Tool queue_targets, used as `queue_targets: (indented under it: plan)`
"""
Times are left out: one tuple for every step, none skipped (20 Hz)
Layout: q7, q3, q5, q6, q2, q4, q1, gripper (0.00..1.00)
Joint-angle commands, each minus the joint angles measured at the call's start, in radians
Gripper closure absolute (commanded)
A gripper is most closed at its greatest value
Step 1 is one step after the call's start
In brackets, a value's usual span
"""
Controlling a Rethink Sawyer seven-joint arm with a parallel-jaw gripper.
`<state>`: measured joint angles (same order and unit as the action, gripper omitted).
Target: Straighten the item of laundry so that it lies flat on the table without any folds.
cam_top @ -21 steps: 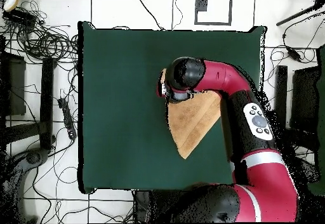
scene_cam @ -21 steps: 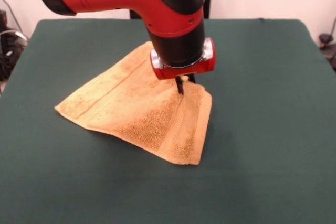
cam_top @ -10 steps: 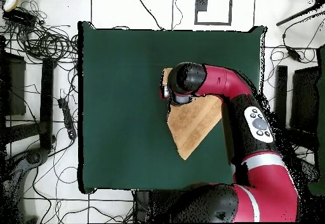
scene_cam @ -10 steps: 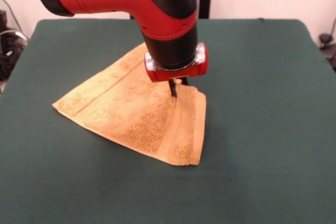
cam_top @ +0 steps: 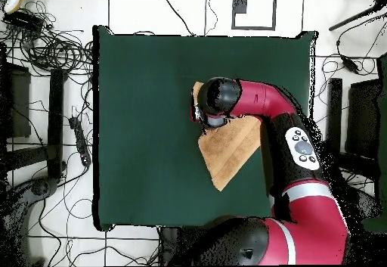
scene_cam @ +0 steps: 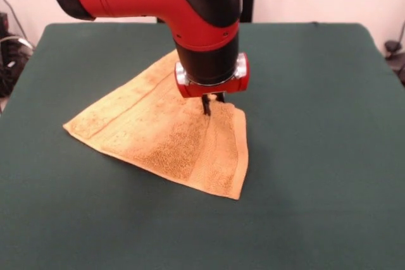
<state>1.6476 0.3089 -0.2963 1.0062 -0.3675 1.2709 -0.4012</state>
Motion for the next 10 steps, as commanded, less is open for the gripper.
queue_targets:
  plan:
    - [0.142,-0.036,-0.010,-0.046,0.124,0.057,0.053,1.00]
    - [0.139,-0.034,-0.010,-0.063,0.129,0.056,0.052,1.00]
    - [0.138,-0.032,-0.011,-0.081,0.131,0.060,0.051,1.00]
    - [0.137,-0.030,-0.011,-0.099,0.132,0.065,0.050,1.00]
    - [0.138,-0.029,-0.007,-0.100,0.135,0.064,0.051,1.00]
    - [0.135,-0.031,-0.008,-0.099,0.137,0.065,0.052,1.00]
    - [0.139,-0.032,-0.005,-0.098,0.140,0.063,0.055,1.00]
    - [0.142,-0.034,-0.004,-0.102,0.137,0.072,0.056,1.00]
    - [0.143,-0.040,-0.010,-0.097,0.137,0.067,0.064,1.00]
    - [0.138,-0.044,-0.012,-0.087,0.134,0.066,0.065,1.00]
